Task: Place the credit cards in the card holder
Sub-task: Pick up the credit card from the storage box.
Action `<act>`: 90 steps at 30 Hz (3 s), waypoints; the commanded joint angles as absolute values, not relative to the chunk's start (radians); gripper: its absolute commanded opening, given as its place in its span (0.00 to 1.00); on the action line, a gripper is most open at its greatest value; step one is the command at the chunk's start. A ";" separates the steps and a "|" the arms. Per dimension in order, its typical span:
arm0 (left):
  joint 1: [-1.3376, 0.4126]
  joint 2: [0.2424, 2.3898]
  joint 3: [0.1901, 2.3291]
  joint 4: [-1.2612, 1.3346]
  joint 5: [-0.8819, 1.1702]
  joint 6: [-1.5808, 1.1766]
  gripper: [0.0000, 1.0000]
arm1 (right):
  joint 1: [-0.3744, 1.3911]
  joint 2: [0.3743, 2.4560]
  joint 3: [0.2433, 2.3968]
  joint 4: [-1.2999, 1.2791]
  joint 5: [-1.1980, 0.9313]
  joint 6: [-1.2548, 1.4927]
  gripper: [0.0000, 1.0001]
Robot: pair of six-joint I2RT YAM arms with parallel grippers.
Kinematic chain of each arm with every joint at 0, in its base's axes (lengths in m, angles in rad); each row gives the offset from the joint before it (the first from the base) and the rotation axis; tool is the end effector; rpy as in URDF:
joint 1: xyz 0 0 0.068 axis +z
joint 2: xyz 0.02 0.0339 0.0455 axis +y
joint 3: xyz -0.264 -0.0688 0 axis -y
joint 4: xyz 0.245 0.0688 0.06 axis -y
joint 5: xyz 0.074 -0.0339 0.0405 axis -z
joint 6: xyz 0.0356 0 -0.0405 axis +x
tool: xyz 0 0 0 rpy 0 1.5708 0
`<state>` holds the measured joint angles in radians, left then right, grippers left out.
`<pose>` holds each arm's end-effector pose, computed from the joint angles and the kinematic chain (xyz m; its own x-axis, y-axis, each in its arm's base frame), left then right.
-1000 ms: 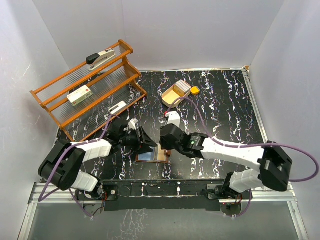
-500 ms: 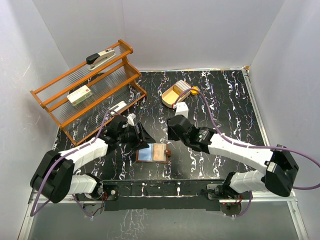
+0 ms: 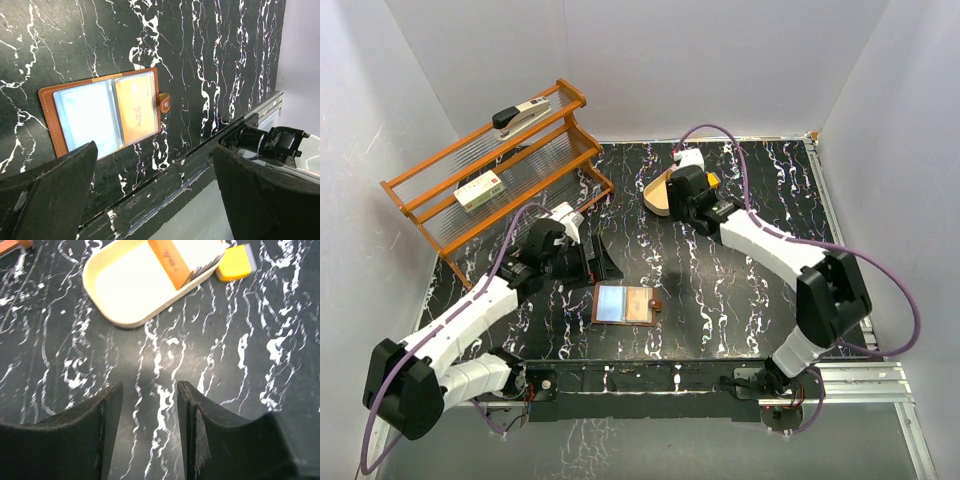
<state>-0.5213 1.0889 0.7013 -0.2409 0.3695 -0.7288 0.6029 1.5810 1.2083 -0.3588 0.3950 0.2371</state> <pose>0.1964 -0.1276 0.2474 -0.8583 -0.2232 -0.4620 0.1959 0.6897 -0.6971 0.2979 0.1884 0.2728 -0.6024 -0.1515 -0.7837 -0.1502 0.9858 -0.0751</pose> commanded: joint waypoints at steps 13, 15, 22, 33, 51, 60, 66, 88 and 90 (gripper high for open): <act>-0.523 0.942 0.793 -0.467 0.291 -0.424 0.99 | 0.439 2.008 1.708 -0.363 0.328 -0.067 0.57; -0.523 0.950 0.787 -0.474 0.282 -0.420 0.99 | 0.433 2.040 1.736 -0.363 0.300 -0.074 0.54; -0.522 0.951 0.793 -0.472 0.296 -0.402 0.99 | 0.430 2.147 1.841 -0.369 0.334 -0.166 0.56; -0.522 0.930 0.790 -0.471 0.301 -0.397 0.99 | 0.430 2.294 2.014 -0.431 0.411 -0.245 0.59; -0.522 0.936 0.791 -0.470 0.307 -0.396 0.99 | 0.424 2.343 2.030 -0.415 0.484 -0.273 0.47; -0.523 0.933 0.786 -0.465 0.317 -0.399 0.99 | 0.424 2.314 2.034 -0.403 0.486 -0.271 0.37; -0.522 0.931 0.783 -0.462 0.321 -0.400 0.99 | 0.423 2.303 2.040 -0.400 0.489 -0.270 0.32; -0.522 0.943 0.785 -0.462 0.327 -0.397 0.99 | 0.425 2.272 2.066 -0.431 0.474 -0.267 0.09; -0.522 0.944 0.784 -0.463 0.323 -0.397 0.99 | 0.426 2.258 2.058 -0.444 0.455 -0.251 0.05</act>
